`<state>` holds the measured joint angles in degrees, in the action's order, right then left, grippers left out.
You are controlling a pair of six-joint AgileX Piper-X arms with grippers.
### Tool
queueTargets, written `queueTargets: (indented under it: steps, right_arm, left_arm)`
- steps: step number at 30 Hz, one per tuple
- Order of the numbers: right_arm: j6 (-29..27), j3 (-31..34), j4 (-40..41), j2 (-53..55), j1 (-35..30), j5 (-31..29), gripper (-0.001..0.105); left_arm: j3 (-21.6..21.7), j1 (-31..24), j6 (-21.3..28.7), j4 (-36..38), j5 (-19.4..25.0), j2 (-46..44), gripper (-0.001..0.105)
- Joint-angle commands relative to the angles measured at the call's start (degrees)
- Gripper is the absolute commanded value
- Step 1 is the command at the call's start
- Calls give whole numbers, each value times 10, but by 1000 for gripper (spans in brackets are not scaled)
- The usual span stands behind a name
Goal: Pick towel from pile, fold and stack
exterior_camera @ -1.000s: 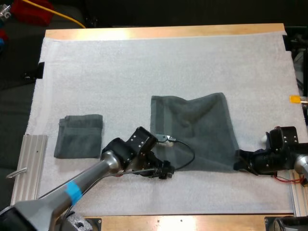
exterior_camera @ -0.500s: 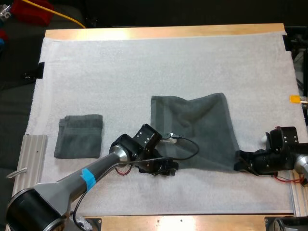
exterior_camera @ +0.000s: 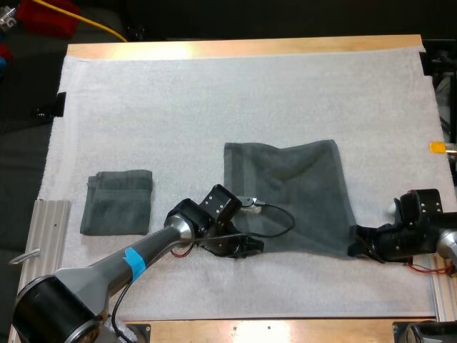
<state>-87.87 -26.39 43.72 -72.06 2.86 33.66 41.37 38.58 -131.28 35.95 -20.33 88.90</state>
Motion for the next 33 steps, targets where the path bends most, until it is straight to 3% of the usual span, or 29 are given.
queueTargets:
  steps: [1, 2, 3, 10, 19, 23, 29, 33]
  right_arm:
    - [-8, 0, 10, 5, 0, 0, 1]
    - [-8, 0, 13, 5, 0, 0, 1]
    - [-8, -6, 39, 46, 2, 0, 1]
    - [-6, -23, 111, 131, 8, -5, 1]
    - [66, -25, 154, 211, 119, -30, 1]
    - [113, -29, 163, 257, 164, -50, 1]
    - [183, -35, 192, 312, 218, -69, 1]
    - [230, -35, 164, 320, 229, -80, 1]
  left_arm:
    - [-9, 4, 5, -12, 17, 18, 0]
    - [-9, 4, 7, -8, 17, 18, 0]
    - [-9, 4, 65, 55, 76, -47, 0]
    - [-9, 4, 96, 132, 97, -135, 0]
    - [-9, 5, 131, 229, 99, -236, 0]
    - [-9, 38, 147, 287, 99, -262, 0]
    - [-9, 93, 149, 317, 99, -286, 0]
    - [-9, 88, 171, 311, 93, -279, 0]
